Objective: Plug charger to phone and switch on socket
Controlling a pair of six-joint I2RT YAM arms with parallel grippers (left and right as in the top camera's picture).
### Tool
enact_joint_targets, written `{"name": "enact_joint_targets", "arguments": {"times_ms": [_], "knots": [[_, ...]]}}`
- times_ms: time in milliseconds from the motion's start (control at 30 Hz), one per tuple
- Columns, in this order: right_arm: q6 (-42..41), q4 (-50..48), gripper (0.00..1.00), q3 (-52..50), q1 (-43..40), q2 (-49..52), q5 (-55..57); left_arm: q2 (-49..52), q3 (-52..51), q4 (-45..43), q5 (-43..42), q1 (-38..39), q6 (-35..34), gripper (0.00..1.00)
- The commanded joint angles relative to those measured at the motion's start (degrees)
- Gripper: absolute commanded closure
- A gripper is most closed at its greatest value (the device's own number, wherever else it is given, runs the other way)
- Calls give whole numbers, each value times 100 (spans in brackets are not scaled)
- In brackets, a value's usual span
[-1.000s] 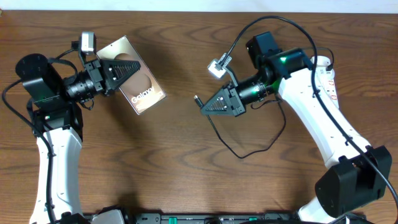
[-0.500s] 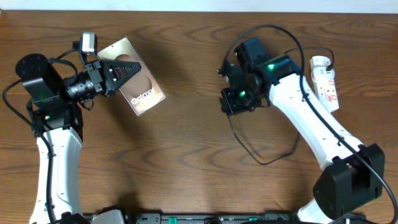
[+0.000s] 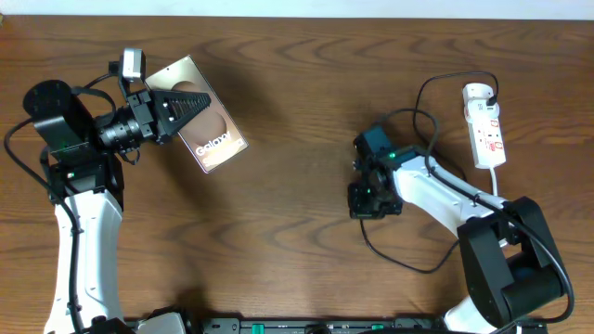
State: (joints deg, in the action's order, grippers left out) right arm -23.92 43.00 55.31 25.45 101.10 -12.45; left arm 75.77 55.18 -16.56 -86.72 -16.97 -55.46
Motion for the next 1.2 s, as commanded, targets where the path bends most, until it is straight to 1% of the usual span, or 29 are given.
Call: {"name": "enact_joint_targets", "arguments": {"times_ms": [0,33,100,167,267,300,400,467,533,667,767,933,1167], "knots": [[-201,-85,99,-190,90,-39,-48,-15,33,-50,-111,-4,37,93],[-249,-98,98,-219,90,-37,-31,-15,33,-48,-114,-4,37,93],[-352,-111,85,-232,90,-37,31,-15,33,-48,-114,-4,37,93],[-391,-129,67,-234,90,-37,52,-15,33,-48,-114,-4,37,93],[-393,-153,44,-234,90,-37,52,-15,33,-48,-114,-4,37,93],[-402,-164,39,-234,90,-37,52,-15,33,-48,-114,-4,37,93],[-656,-164,33,-234,90,-37,210,-15,33,-48,-114,-4,37,93],[-710,-160,31,-234,90,-37,278,-15,33,-48,-114,-4,37,93],[-826,-101,31,-234,90,-37,321,-15,33,-48,-111,-4,37,93],[-1058,155,35,-229,83,-22,444,-15,33,-48,-111,-4,37,93],[-1075,348,37,-197,79,48,439,-15,33,-48,-111,-4,37,93],[-1069,407,41,-177,81,120,437,-15,33,-48,-111,-4,37,93],[-1025,413,41,48,79,133,439,-15,33,-48,-101,-4,37,93]]}}
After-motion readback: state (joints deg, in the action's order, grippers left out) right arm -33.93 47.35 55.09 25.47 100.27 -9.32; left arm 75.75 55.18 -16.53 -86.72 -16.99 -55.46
